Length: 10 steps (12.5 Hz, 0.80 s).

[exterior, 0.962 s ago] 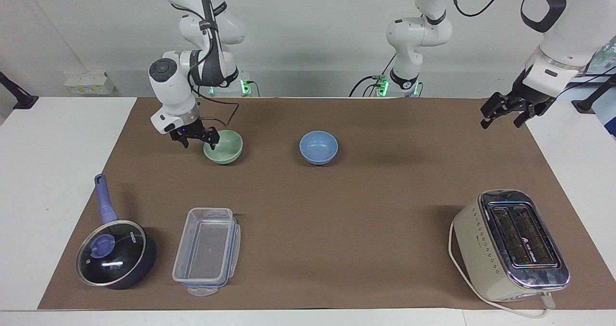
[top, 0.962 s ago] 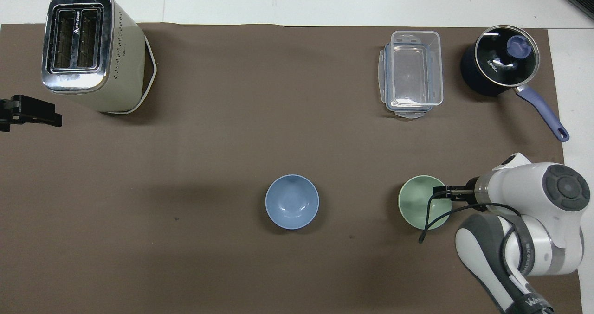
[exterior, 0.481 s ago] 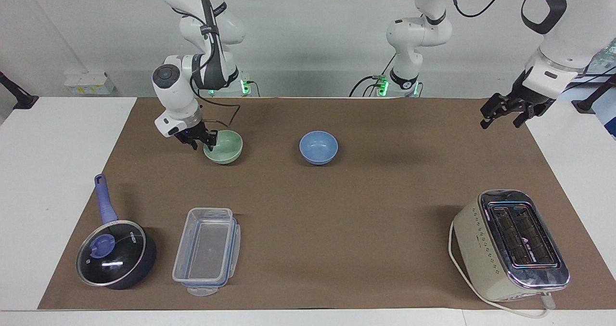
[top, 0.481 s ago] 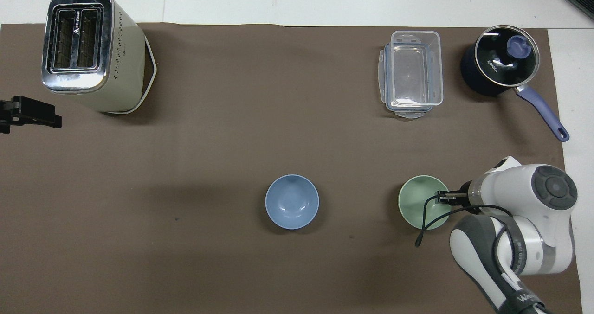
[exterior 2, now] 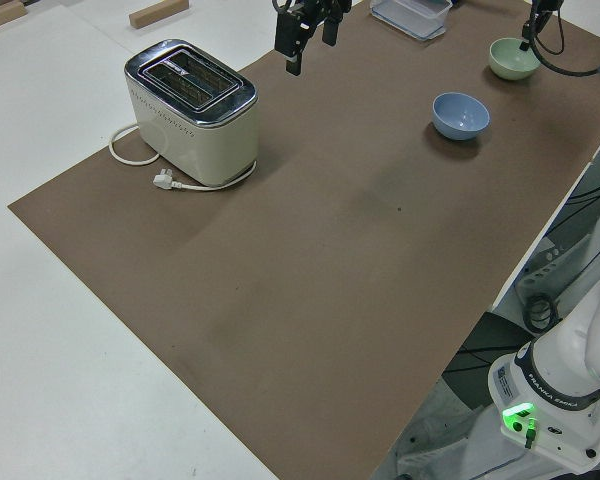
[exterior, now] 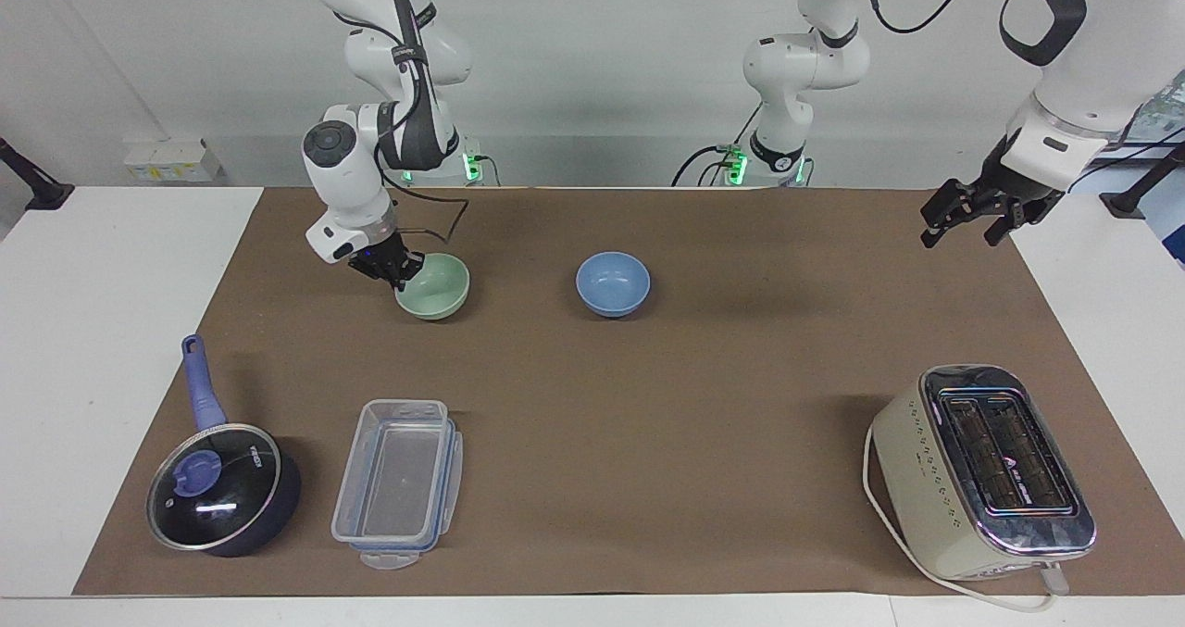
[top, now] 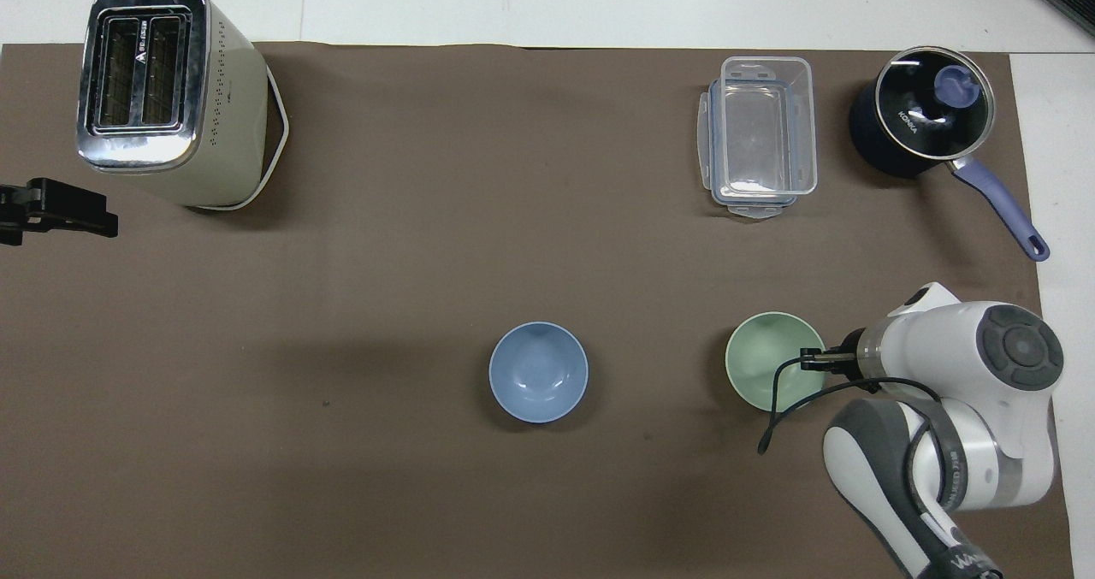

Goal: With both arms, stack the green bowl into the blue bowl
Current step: 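Grasp the green bowl rim with the right gripper, then carry the green bowl with the right gripper over the blue bowl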

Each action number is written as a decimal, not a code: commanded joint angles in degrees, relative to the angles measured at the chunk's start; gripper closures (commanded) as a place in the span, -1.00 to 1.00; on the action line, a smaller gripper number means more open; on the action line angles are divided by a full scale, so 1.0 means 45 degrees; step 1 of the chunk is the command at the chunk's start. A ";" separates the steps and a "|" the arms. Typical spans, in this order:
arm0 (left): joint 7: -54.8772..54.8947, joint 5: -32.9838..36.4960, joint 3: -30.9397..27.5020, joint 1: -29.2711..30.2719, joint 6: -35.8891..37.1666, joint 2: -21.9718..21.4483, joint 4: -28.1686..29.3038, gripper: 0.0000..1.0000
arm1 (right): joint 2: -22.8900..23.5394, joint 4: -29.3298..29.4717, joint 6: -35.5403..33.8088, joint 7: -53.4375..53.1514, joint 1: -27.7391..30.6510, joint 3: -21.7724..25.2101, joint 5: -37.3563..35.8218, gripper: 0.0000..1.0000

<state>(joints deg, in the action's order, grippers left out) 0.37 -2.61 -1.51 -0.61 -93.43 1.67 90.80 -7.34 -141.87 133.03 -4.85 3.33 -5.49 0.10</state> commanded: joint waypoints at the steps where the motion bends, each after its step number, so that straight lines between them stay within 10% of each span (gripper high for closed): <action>1: 0.0036 0.0598 0.0023 -0.0060 0.0470 -0.0097 -0.0276 -1.00 | -0.0301 0.0276 -0.0264 0.0238 -0.0579 -0.0089 0.0677 1.00; 10: 0.0055 0.0560 -0.0094 -0.0001 0.0431 -0.0195 -0.0198 -1.00 | 0.0086 0.2423 -0.0930 -0.4486 -0.4468 -0.0148 0.1599 1.00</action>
<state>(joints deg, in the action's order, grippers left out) 0.36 -1.30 -2.08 -0.42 -92.68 1.08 90.47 -8.59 -133.69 130.26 -22.86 -15.56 -6.10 6.20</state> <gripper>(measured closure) 0.000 0.952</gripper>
